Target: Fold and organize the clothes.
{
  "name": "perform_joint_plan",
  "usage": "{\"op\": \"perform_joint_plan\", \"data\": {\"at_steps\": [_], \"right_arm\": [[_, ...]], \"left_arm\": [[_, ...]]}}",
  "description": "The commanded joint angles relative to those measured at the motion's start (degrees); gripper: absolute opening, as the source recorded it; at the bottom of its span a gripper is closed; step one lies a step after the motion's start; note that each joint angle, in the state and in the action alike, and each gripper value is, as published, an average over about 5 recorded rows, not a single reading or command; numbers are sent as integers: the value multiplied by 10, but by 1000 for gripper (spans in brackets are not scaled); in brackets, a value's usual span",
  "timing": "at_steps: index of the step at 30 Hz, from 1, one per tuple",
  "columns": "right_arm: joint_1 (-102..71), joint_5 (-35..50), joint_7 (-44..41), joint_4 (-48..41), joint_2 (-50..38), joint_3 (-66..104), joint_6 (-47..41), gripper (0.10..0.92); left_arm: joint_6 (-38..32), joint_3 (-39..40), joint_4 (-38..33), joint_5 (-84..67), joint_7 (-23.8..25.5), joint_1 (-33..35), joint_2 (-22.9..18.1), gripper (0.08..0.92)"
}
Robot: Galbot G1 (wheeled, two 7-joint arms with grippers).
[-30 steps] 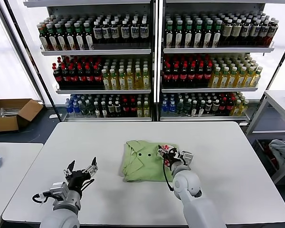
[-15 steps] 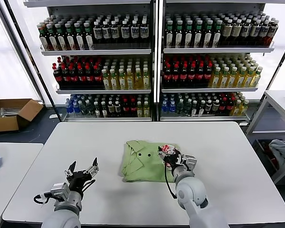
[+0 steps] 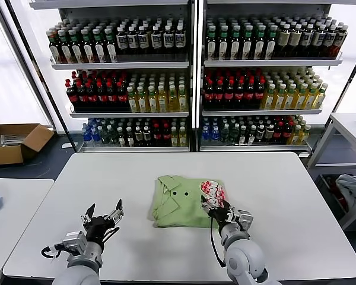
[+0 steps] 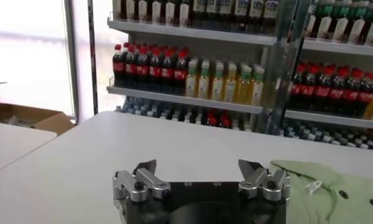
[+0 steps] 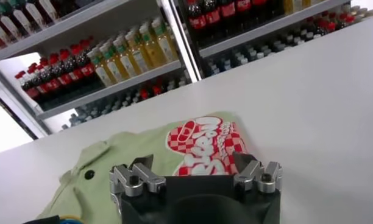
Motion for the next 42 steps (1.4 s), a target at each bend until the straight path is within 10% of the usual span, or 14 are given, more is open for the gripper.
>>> {"op": "perform_joint_plan", "data": {"at_steps": [1, 28, 42], "right_arm": [[-26, 1, -1, 12, 1, 3, 7, 823], [-17, -9, -23, -29, 0, -8, 31, 823], [-34, -163, -61, 139, -65, 31, 36, 823]], "left_arm": [[0, 0, -3, 1, 0, 3, -1, 823], [0, -2, -4, 0, 4, 5, -1, 823], [-8, -1, -15, -1, 10, 15, -13, 823]]}}
